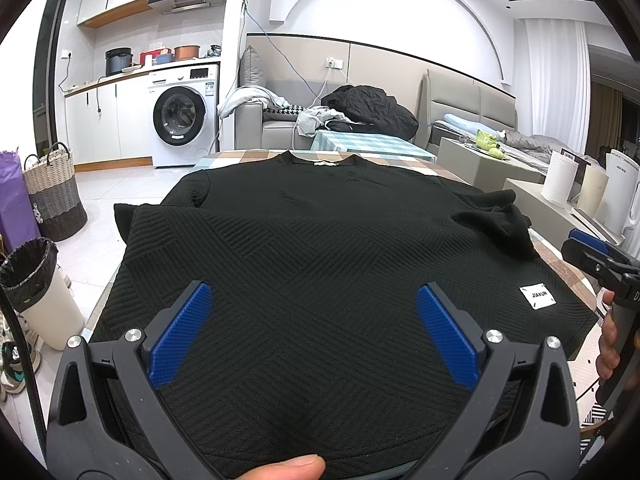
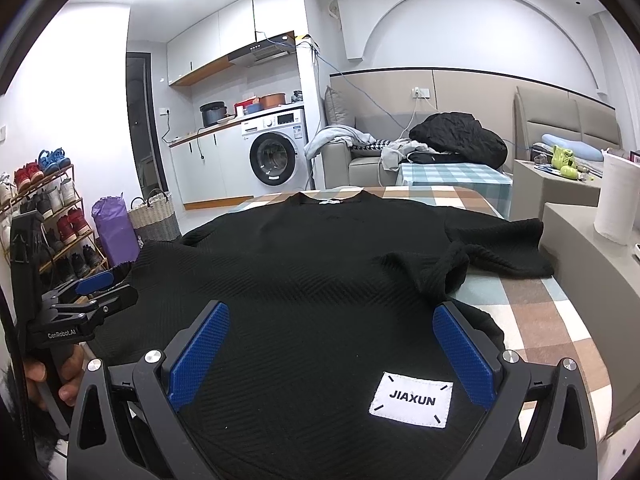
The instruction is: Fold small clothes
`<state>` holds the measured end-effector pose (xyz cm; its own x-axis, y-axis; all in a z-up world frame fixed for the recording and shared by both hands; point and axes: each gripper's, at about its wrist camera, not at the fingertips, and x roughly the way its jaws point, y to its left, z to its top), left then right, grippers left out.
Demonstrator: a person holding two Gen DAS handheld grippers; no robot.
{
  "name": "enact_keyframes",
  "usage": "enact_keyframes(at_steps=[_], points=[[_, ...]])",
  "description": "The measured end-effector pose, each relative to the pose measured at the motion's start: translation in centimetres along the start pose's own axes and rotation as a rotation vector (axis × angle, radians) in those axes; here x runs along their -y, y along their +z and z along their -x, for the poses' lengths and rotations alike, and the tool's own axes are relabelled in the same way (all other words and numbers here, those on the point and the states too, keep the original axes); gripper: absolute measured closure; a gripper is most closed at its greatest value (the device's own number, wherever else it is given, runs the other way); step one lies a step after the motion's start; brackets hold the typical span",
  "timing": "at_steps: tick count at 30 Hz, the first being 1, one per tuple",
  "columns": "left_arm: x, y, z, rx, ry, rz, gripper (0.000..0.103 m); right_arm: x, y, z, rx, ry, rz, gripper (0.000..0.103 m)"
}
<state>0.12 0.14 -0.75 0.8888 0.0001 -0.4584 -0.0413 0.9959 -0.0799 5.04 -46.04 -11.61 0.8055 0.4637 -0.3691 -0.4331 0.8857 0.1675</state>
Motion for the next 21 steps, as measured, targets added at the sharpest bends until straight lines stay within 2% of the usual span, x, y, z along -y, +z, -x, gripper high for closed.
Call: enact_keyframes(at_steps=[21], points=[[0.31,-0.05,-0.08,-0.004,-0.001,-0.002,0.001,-0.03,-0.02,-0.3,-0.005,0.002,-0.001,0.0]])
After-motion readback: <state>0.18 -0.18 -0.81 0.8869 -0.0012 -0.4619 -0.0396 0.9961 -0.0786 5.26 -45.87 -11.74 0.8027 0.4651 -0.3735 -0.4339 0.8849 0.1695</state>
